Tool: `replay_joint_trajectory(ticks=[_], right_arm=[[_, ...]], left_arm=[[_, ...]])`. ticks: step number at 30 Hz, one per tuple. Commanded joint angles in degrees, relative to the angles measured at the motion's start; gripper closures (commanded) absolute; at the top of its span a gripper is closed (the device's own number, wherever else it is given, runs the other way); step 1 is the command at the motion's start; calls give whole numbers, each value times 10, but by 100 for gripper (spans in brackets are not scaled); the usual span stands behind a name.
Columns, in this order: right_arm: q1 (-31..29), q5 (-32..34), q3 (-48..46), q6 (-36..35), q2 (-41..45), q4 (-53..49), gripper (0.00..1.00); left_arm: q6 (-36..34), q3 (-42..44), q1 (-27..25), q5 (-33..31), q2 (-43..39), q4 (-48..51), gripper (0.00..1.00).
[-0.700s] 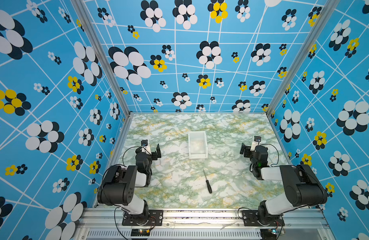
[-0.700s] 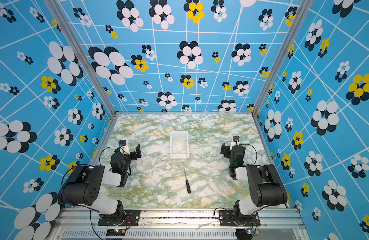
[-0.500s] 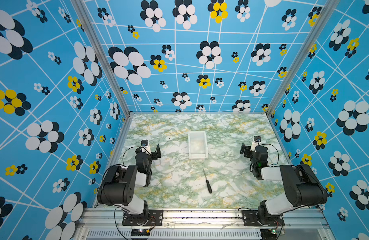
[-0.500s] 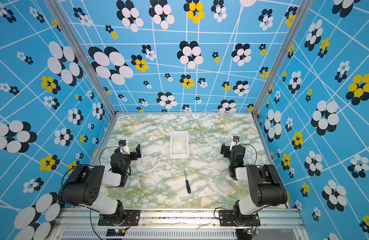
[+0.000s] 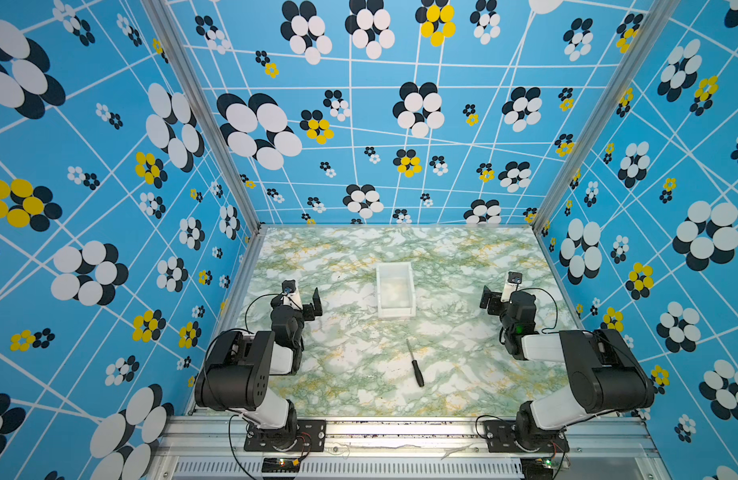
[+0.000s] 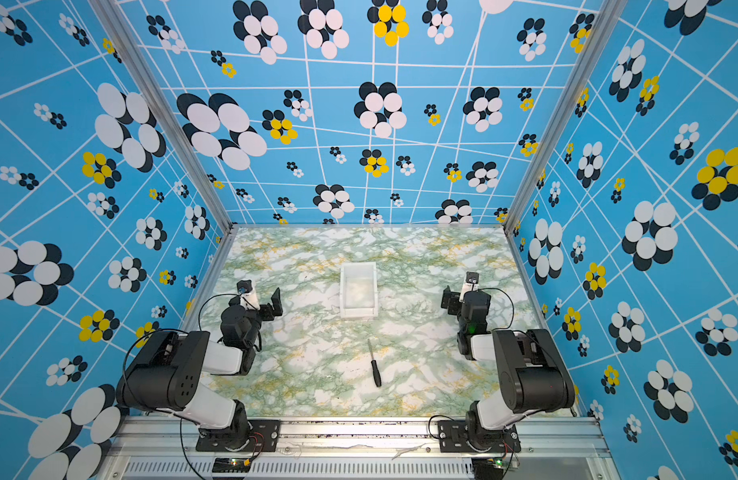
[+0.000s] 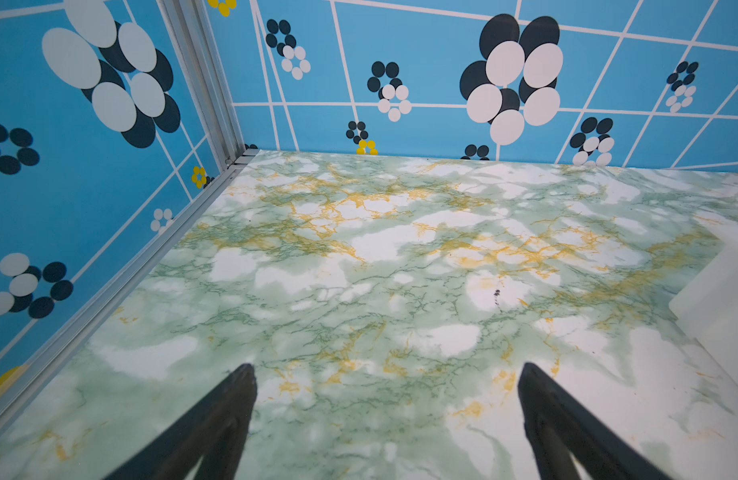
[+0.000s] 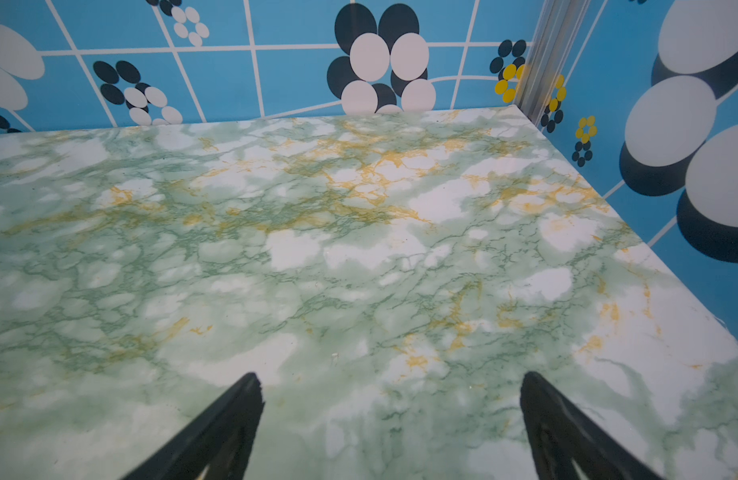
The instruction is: Put the screwdriver in the bin
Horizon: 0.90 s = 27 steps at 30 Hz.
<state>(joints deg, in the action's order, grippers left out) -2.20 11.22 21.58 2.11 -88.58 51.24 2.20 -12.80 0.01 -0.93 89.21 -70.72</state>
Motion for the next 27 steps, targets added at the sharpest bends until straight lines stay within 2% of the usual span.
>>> replay_joint_trajectory(ticks=[1, 9, 14, 18, 23, 27], right_arm=[[4, -1, 6, -3, 1, 0, 1], [4, -1, 7, -3, 1, -1, 1], [4, 0, 8, -4, 1, -2, 1], [-1, 5, 0, -11, 25, -1, 1], [-4, 18, 57, 8, 150, -212, 1], [-5, 28, 163, 103, 210, -482, 1]], left_arm=[[5, 8, 5, -8, 8, -19, 1], [10, 8, 5, -20, 8, -20, 1], [-22, -24, 2, 66, -1, 49, 1], [-37, -37, -1, 90, -28, 96, 1], [-32, -99, -1, 95, -108, 293, 1], [-46, -150, -3, 102, -126, 445, 1]])
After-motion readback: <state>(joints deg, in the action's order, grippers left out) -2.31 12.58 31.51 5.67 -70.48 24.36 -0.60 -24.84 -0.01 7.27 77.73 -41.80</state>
